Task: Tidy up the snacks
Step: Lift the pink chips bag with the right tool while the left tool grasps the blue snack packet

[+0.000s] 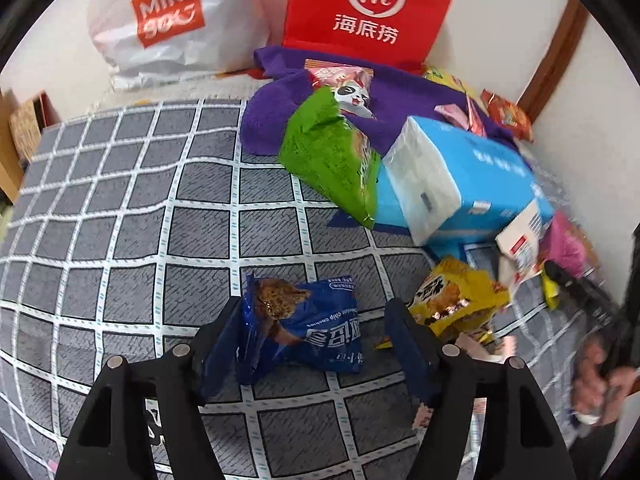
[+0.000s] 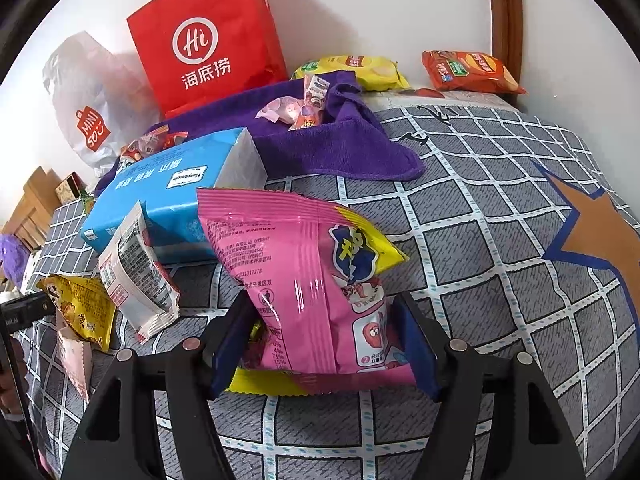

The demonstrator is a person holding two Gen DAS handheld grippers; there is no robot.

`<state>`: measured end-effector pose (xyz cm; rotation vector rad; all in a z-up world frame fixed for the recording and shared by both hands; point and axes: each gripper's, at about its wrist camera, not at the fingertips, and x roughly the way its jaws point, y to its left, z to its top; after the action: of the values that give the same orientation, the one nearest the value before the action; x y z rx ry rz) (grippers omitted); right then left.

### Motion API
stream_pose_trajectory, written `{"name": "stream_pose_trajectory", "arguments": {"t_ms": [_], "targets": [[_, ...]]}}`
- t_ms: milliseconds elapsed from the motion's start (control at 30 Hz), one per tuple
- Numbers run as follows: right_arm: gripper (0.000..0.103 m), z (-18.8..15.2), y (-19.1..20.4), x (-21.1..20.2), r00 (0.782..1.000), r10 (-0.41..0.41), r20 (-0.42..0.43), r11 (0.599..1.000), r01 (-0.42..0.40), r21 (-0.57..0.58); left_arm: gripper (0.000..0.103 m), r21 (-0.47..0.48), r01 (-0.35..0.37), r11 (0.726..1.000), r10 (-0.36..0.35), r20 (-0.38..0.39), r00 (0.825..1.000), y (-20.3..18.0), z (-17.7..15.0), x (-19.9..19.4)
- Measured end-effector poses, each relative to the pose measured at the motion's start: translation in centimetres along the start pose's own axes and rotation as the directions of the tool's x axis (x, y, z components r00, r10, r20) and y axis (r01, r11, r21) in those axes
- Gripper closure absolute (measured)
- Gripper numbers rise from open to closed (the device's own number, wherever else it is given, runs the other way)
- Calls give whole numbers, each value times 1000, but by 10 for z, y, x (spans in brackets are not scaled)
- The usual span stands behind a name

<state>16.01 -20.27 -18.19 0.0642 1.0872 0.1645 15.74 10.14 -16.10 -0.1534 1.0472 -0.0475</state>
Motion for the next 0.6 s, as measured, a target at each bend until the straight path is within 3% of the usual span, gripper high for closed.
{"name": "stream_pose_trajectory", "arguments": {"t_ms": [167,267,333,600], "targets": [[33,0,0,0,1000,-1,0,1000,1,0,35,81,-88,993,84,52,995,-13,-11,1],[33,0,1,0,1000,-3,0,1000,3,-3,44,80,-127,989,118,105,987,-13,-19,-2],[33,-1,1,0,1000,-5,-1,1000,5,-8,48,68,-123,990,115,110,987,-10,-20,-4],[31,-1,10,3,999,-39,-13,998,39,-53,49,61,-116,991,109,111,988,-6,-20,-5]]}}
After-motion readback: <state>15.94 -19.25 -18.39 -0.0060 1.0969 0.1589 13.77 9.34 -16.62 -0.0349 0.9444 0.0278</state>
